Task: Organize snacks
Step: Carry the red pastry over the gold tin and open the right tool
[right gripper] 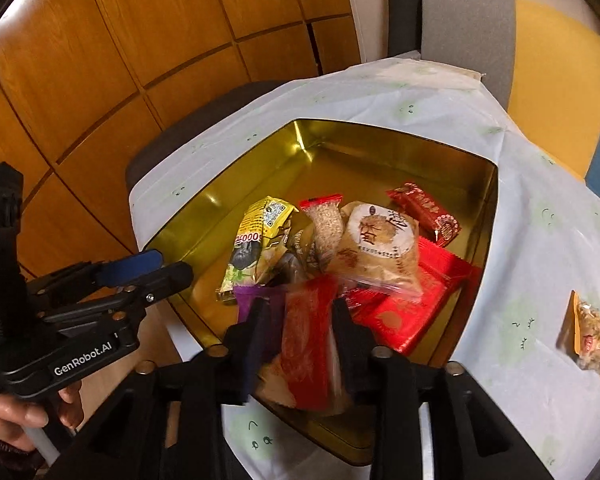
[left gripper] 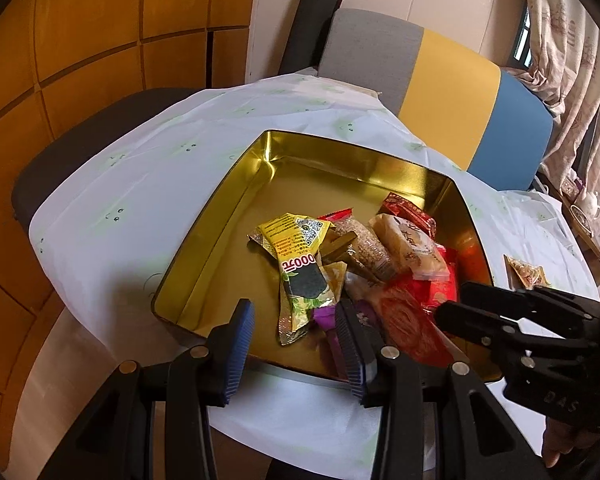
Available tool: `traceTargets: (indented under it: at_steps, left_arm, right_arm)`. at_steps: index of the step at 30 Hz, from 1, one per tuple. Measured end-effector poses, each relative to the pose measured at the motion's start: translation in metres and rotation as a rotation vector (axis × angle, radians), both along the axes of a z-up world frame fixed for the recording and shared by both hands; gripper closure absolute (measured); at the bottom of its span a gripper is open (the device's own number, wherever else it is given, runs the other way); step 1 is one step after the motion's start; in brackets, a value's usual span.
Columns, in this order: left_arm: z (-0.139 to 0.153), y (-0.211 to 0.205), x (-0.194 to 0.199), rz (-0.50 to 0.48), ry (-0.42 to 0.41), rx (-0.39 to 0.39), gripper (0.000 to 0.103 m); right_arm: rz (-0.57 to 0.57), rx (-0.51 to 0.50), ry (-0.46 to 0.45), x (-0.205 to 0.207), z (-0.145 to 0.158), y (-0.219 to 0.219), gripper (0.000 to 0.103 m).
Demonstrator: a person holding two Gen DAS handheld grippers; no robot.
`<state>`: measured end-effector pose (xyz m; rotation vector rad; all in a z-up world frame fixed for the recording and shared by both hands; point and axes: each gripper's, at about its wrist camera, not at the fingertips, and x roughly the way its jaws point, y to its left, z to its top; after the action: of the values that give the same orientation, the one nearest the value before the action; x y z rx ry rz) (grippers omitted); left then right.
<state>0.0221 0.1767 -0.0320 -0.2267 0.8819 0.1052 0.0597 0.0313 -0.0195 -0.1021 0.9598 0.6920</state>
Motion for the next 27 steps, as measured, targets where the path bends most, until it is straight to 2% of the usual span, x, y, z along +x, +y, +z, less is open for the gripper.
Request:
traceTargets:
  at_steps: [9,12,16,27]
  left_arm:
    - [0.004,-0.006,-0.001,-0.016,-0.008,0.003,0.061]
    - [0.006,-0.011,-0.001,-0.028,-0.013,0.007,0.061]
    - [0.010,-0.018,-0.001,-0.048,-0.016,0.017,0.061]
    - [0.016,-0.047,-0.002,-0.134,-0.028,0.029,0.061]
  right_arm:
    - [-0.059,-0.005,-0.071,-0.015,0.016,-0.033,0.060]
    - [-0.095,-0.001,-0.093,-0.020,0.021,-0.051,0.056]
    - [-0.152,-0.012,-0.119,-0.022,0.026,-0.081,0.046]
    - [-0.361,-0.104,-0.102,-0.019,0.010,-0.190,0.039]
